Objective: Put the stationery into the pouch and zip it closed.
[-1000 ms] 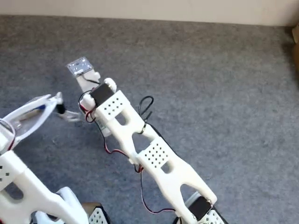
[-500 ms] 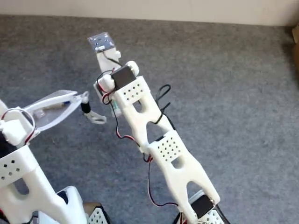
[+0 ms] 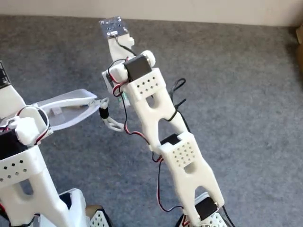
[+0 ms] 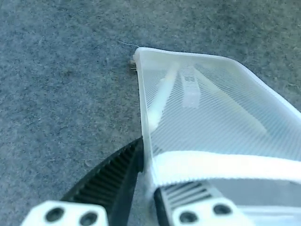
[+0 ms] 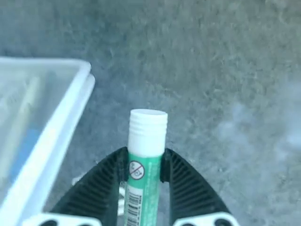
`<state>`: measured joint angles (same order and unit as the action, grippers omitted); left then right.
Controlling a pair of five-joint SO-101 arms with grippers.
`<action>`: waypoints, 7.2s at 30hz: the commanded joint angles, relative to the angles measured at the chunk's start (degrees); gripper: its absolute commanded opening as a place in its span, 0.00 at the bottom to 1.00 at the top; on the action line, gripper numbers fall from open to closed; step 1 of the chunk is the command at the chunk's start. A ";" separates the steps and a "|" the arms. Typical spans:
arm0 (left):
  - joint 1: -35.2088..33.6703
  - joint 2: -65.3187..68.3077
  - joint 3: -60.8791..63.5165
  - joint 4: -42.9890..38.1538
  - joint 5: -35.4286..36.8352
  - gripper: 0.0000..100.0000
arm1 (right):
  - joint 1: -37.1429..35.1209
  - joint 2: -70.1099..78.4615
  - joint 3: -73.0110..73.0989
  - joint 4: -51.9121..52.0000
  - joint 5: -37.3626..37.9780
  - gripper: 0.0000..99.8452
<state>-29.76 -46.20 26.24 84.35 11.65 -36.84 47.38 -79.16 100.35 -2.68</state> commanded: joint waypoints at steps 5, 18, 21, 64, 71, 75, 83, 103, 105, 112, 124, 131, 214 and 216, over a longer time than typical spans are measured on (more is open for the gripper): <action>2.33 -0.40 -3.74 0.44 -0.62 0.01 | 1.19 -3.21 4.09 -4.18 6.42 0.01; 2.24 -0.40 -3.56 0.70 -0.70 0.01 | 2.07 13.23 5.14 -14.81 12.84 0.09; 2.24 -0.40 -3.56 0.70 -0.70 0.01 | 1.98 14.90 5.14 -14.99 12.84 0.13; -2.42 -0.40 -2.95 0.79 -0.70 0.01 | 1.01 23.43 5.14 -19.74 15.82 0.08; -2.42 -0.40 -2.95 0.79 -0.70 0.01 | 0.84 23.43 5.14 -19.74 16.00 0.02; -2.42 -0.40 -2.95 0.79 -0.70 0.01 | 0.84 23.43 5.14 -19.74 16.00 0.06; -2.42 -0.40 -2.95 0.79 -0.70 0.01 | 0.84 23.60 5.14 -19.65 15.91 0.09; -2.24 -0.40 -2.95 0.79 -0.70 0.01 | 1.19 22.73 -23.08 -1.36 15.65 0.00; -2.24 -0.40 -2.95 0.79 -0.70 0.01 | 1.19 21.76 -22.73 -1.01 15.65 0.00; -2.15 -0.40 -2.95 0.70 -0.70 0.01 | 3.91 14.81 -22.73 0.92 13.01 0.00; -2.07 -0.40 -2.95 0.53 -0.70 0.01 | 6.64 6.37 -22.46 1.10 11.34 0.00; -2.07 -0.40 -2.95 0.35 -0.70 0.01 | 6.37 -4.18 -8.40 1.19 11.34 0.00; 19.12 -0.13 -1.10 1.93 -6.95 0.01 | -17.27 -96.75 140.97 -123.12 -2.90 0.01; 18.95 -0.22 -1.10 1.93 -6.95 0.01 | -16.13 -93.23 141.41 -128.57 0.53 0.01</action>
<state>-12.26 -46.20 26.24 86.46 5.23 -54.59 -49.32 62.81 -20.97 -6.20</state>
